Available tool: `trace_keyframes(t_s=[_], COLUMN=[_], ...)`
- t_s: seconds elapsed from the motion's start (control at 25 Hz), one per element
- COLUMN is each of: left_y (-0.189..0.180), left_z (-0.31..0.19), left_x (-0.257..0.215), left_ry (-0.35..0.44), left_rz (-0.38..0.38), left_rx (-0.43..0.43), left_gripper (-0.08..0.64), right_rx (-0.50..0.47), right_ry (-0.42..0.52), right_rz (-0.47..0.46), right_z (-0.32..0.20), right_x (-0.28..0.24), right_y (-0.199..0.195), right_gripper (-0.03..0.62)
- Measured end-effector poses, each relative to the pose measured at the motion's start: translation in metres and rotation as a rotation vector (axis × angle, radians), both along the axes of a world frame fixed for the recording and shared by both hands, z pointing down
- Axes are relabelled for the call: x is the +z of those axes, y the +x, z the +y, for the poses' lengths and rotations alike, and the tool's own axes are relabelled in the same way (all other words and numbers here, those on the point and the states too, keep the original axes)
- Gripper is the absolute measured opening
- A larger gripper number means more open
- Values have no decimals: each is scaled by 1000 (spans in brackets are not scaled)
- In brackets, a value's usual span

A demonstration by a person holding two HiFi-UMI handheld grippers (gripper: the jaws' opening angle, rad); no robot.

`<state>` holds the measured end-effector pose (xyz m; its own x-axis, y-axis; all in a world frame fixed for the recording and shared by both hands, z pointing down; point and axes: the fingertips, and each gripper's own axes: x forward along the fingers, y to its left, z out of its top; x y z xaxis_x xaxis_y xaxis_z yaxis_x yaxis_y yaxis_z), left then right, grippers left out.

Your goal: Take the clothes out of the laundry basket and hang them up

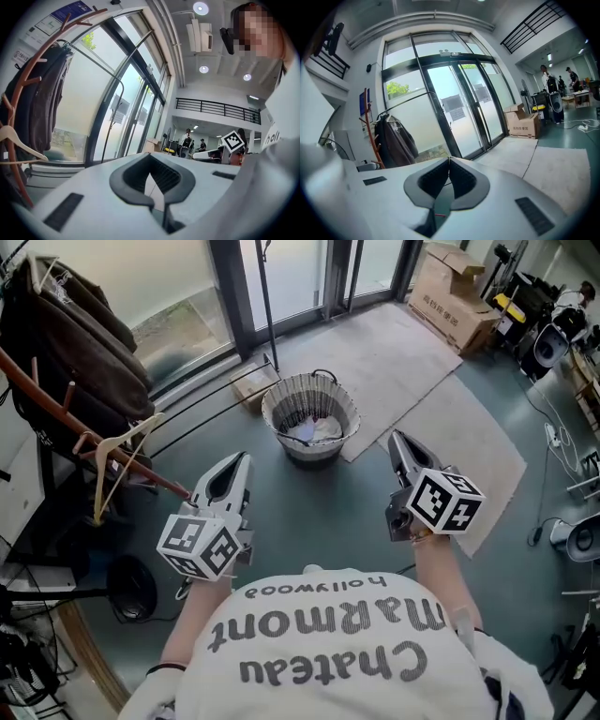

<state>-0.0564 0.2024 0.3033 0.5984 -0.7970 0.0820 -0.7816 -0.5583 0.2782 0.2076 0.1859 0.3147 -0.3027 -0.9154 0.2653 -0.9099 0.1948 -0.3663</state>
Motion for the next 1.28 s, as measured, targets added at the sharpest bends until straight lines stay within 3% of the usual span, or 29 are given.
trace_keyframes(t_s=[0.32, 0.8, 1.12, 1.28], left_y=[49, 70, 64, 53], left_z=[-12, -29, -78, -119], left_x=[34, 58, 78, 87], left_ry=[-79, -143, -174, -234], left_rz=[-50, -77, -63, -20], left_rx=[44, 83, 113, 109], left_gripper=[8, 8, 8, 8], right_rx=[58, 116, 126, 114], right_ry=[-66, -154, -194, -222], right_rz=[-50, -104, -108, -106], right_z=[7, 12, -38, -79], right_x=[32, 72, 87, 94], right_y=[56, 74, 64, 48], right_gripper=[29, 29, 29, 29])
